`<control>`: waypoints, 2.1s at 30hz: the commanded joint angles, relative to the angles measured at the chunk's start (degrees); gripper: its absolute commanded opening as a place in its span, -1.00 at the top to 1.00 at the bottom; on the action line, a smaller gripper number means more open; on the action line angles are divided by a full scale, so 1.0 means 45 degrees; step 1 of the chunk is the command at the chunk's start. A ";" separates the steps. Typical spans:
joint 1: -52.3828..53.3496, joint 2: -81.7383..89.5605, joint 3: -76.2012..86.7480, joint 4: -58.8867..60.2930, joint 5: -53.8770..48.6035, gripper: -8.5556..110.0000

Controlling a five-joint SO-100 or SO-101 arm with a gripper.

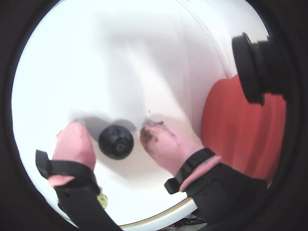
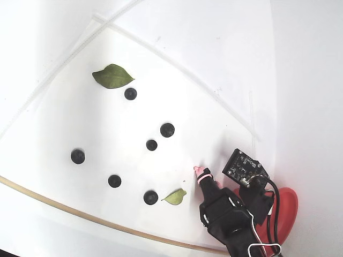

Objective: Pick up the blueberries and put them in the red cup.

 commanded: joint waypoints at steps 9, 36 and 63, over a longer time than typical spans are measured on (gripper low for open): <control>-0.0059 -0.0273 -0.0527 -0.0625 -0.0059 0.52; 0.0020 -0.0313 -0.0371 -0.0703 -0.0410 0.62; 0.0039 0.0605 0.0410 0.0000 -0.0078 0.56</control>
